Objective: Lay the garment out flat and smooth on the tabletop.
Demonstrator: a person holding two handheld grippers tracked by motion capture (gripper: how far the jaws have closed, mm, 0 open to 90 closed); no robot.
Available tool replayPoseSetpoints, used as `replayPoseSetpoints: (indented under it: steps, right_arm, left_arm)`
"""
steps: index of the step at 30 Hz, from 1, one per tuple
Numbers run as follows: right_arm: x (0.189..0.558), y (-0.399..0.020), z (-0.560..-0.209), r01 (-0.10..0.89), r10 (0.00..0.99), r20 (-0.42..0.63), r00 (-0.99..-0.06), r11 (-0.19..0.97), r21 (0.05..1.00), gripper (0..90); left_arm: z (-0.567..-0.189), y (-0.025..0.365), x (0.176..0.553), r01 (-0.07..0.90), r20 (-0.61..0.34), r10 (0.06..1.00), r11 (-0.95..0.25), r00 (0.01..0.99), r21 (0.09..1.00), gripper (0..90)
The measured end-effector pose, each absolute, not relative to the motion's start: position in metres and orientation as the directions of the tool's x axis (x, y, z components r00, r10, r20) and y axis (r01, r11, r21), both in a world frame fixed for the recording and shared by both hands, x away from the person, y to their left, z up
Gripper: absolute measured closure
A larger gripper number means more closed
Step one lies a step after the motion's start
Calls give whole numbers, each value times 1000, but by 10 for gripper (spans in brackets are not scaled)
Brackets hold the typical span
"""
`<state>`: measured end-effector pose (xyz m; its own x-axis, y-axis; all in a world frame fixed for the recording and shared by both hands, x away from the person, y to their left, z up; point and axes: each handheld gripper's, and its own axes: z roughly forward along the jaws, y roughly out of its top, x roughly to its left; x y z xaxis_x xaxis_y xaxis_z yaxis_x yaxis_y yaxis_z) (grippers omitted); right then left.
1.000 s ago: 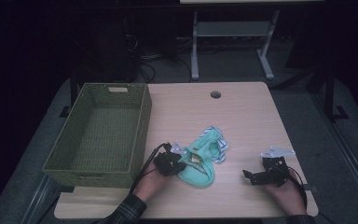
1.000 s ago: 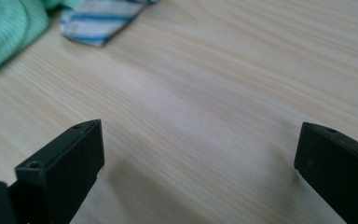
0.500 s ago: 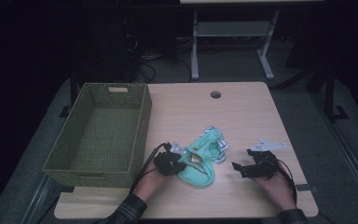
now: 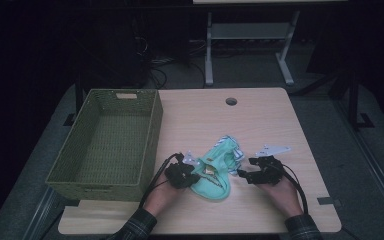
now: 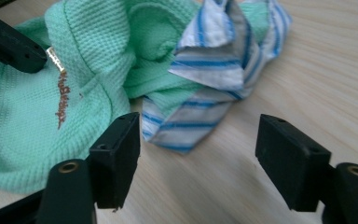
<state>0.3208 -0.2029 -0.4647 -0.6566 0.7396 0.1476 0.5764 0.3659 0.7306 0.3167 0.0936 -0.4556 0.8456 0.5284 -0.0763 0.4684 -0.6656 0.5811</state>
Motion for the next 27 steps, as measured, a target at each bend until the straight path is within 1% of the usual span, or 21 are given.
replayPoseSetpoints:
  steps: [7,13,14,15,16,19,23,24,25,27]
  right_arm:
    - [327,-195,-470,575,735,140,-663,381,724,358]
    - [330,-191,-473,567,730,135,-670,386,727,421]
    - [330,-190,-474,559,728,126,-674,391,731,443]
    - [330,-187,-475,550,726,110,-679,404,731,491]
    - [330,-187,-475,550,726,110,-679,404,731,491]
    - [327,-183,-475,534,729,70,-681,429,728,615]
    - [326,-183,-475,525,727,58,-685,436,731,760]
    - [326,-185,-475,533,732,67,-678,428,730,815]
    - [326,-185,-475,533,732,67,-678,428,730,815]
    - [328,-188,-475,533,731,76,-679,418,736,846]
  left_arm:
    - [-456,96,318,474,-97,524,-657,846,586,894]
    - [-456,96,319,479,-106,521,-661,847,578,894]
    - [-456,95,319,477,-103,521,-662,847,578,894]
    - [-456,95,319,475,-100,519,-664,849,578,894]
    - [-456,95,319,476,-102,520,-663,848,578,894]
    - [-456,96,320,479,-110,520,-658,847,581,894]
    - [-456,96,319,475,-106,516,-663,850,578,895]
    - [-455,95,319,475,-102,518,-666,849,575,895]
    - [-455,95,319,475,-102,518,-666,849,575,895]
    - [-455,95,320,477,-107,517,-665,849,574,895]
